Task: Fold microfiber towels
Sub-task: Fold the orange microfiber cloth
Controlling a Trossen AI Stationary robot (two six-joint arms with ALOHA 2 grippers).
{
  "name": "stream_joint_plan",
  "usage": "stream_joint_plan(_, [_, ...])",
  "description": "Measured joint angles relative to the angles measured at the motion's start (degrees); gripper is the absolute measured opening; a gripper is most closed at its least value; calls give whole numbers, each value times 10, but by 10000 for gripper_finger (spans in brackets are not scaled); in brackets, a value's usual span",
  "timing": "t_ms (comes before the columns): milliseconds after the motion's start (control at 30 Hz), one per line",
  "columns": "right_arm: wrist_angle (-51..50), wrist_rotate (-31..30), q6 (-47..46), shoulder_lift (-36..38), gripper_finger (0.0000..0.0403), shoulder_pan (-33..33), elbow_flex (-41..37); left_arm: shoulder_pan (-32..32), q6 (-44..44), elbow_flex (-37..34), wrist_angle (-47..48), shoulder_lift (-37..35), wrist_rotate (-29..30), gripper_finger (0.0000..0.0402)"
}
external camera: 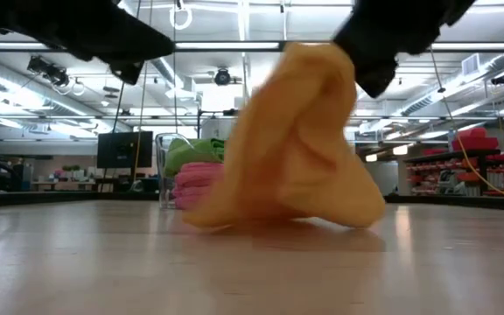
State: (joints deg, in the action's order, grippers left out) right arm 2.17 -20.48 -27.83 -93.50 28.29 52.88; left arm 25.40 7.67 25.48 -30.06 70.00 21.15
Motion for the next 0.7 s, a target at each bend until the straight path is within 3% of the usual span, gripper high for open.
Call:
stream_joint_plan(267, [51, -111, 29, 4, 62, -15, 1, 43, 25, 0, -98, 109, 0, 37])
stream_joint_plan(400, [55, -121, 29, 4, 62, -20, 1, 54, 19, 7, -162, 179, 0, 42])
stream_joint_plan(700, [105, -135, 70, 56, 62, -21, 1, 52, -72, 106, -164, 296, 15, 84])
